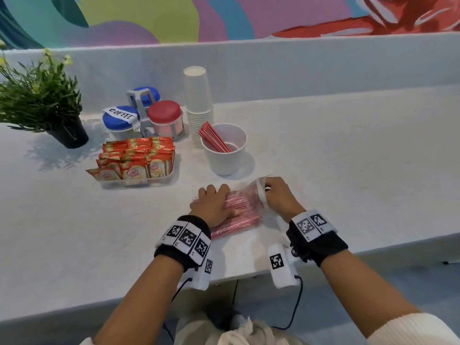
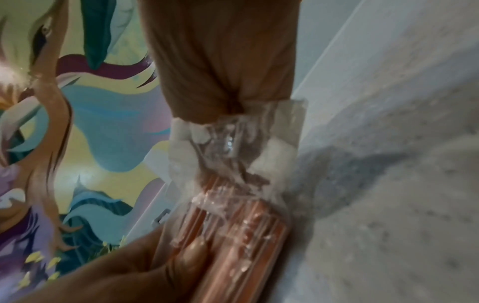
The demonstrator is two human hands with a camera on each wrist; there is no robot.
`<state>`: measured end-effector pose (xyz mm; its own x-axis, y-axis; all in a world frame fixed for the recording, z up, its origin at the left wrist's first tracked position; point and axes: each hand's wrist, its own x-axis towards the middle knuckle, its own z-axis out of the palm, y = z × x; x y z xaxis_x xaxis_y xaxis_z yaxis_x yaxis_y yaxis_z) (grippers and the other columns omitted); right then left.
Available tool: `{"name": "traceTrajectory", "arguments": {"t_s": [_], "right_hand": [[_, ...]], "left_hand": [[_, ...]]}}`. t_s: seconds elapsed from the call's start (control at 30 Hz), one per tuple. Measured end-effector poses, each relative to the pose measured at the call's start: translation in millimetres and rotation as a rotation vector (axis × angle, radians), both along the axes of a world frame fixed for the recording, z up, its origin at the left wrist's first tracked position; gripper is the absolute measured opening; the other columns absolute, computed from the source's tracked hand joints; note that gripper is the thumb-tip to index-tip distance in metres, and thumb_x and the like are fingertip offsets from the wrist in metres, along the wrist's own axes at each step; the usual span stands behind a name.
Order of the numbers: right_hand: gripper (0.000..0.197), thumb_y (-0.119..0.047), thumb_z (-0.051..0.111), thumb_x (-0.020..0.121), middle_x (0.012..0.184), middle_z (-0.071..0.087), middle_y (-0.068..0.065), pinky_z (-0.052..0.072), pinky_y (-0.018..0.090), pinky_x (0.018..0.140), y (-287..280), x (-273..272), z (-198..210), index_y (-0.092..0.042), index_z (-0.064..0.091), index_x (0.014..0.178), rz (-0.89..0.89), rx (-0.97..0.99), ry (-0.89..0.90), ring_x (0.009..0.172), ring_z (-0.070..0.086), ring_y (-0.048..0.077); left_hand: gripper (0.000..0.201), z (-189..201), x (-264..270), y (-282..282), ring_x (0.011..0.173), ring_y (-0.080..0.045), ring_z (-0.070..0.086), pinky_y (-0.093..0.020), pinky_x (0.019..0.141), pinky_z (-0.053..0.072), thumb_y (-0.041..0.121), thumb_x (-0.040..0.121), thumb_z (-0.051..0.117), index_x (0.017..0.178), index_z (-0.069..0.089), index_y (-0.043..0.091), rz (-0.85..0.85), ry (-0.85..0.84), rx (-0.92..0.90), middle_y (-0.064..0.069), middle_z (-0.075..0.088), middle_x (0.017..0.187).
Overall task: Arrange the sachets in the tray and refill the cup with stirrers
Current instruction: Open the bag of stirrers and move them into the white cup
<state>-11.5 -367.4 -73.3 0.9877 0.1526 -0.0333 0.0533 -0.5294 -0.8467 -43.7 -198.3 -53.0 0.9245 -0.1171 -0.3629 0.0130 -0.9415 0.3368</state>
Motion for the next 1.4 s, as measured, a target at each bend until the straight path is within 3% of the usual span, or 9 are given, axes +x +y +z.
{"name": "traceTrajectory", "arguments": {"t_s": [0.17,0.33,0.47,0.6,0.73,0.9,1.03,1.27,1.4], "right_hand": [[0.007,-0.006,0.07,0.077,0.088,0.071,0.012,0.053,0.041,0.08,-10.5,-0.4,6.9,-0.012,0.074,0.081,-0.064,0.179,0.072,0.087,0.066,0.029],[0.008,-0.022,0.068,0.083,0.09,0.069,0.005,0.052,0.028,0.061,-3.4,-6.0,2.5,-0.015,0.072,0.083,-0.008,0.27,0.185,0.08,0.065,0.02],[0.003,-0.008,0.069,0.079,0.088,0.069,0.011,0.054,0.033,0.071,-1.5,-4.6,3.2,-0.007,0.072,0.079,-0.086,0.322,0.135,0.08,0.065,0.023],[0.015,0.006,0.054,0.083,0.069,0.06,0.012,0.043,0.021,0.051,-17.3,-0.2,12.5,-0.002,0.068,0.084,-0.096,0.319,0.119,0.054,0.051,0.012],[0.013,-0.006,0.055,0.089,0.079,0.065,0.003,0.046,0.015,0.055,-14.5,-3.0,19.5,-0.006,0.068,0.092,0.028,0.359,0.233,0.065,0.058,0.01],[0.011,-0.002,0.062,0.082,0.072,0.066,0.006,0.049,0.026,0.062,-6.2,-0.4,13.9,-0.007,0.071,0.077,-0.09,0.273,0.069,0.065,0.059,0.015],[0.009,0.002,0.061,0.082,0.058,0.059,0.007,0.041,0.02,0.048,-19.5,7.2,30.5,-0.003,0.068,0.079,-0.104,0.241,0.01,0.047,0.05,0.012],[0.002,-0.006,0.068,0.08,0.059,0.061,0.002,0.043,0.016,0.045,-5.8,10.0,55.4,-0.007,0.067,0.081,0.014,0.128,-0.086,0.044,0.053,0.005],[0.063,-0.004,0.073,0.075,0.086,0.061,0.009,0.05,0.021,0.053,-4.0,9.9,49.7,-0.023,0.038,0.123,-0.074,0.298,-0.104,0.059,0.061,0.015]], "left_hand": [[0.055,-0.7,0.4,2.2,0.124,-0.029,0.032,-0.047,0.097,0.034,0.055,0.086,0.051,0.125,0.035,0.02,0.024,-0.009,-0.036,-0.011,0.038,0.129],[0.051,0.0,1.1,-1.2,0.125,-0.03,0.031,-0.049,0.099,0.033,0.053,0.089,0.048,0.124,0.035,0.019,0.022,-0.005,-0.038,-0.011,0.036,0.13],[0.051,0.4,1.7,0.8,0.124,-0.029,0.031,-0.047,0.098,0.033,0.052,0.089,0.047,0.125,0.034,0.019,0.011,0.01,-0.034,-0.011,0.036,0.129],[0.05,-0.9,4.8,4.1,0.125,-0.029,0.032,-0.049,0.099,0.032,0.054,0.09,0.045,0.125,0.033,0.02,0.017,0.033,-0.008,-0.011,0.036,0.13],[0.048,-1.5,6.2,-0.7,0.125,-0.029,0.032,-0.049,0.099,0.03,0.053,0.092,0.041,0.125,0.033,0.02,-0.001,0.018,0.015,-0.01,0.036,0.13],[0.048,-2.2,6.8,0.1,0.123,-0.029,0.034,-0.049,0.1,0.029,0.056,0.092,0.036,0.125,0.034,0.022,-0.014,-0.005,0.055,-0.01,0.038,0.129],[0.048,4.8,9.5,3.4,0.126,-0.031,0.034,-0.051,0.102,0.027,0.055,0.092,0.037,0.126,0.034,0.021,-0.014,0.05,0.095,-0.012,0.039,0.132],[0.051,20.7,24.2,-17.6,0.129,-0.032,0.034,-0.058,0.107,0.025,0.035,0.088,0.057,0.131,0.033,0.024,-0.022,-0.021,-0.068,-0.011,0.04,0.134],[0.035,9.5,29.7,-21.6,0.115,-0.03,0.049,-0.049,0.101,0.038,0.026,0.09,0.058,0.119,0.046,0.012,0.004,-0.04,-0.283,-0.012,0.052,0.122]]}}
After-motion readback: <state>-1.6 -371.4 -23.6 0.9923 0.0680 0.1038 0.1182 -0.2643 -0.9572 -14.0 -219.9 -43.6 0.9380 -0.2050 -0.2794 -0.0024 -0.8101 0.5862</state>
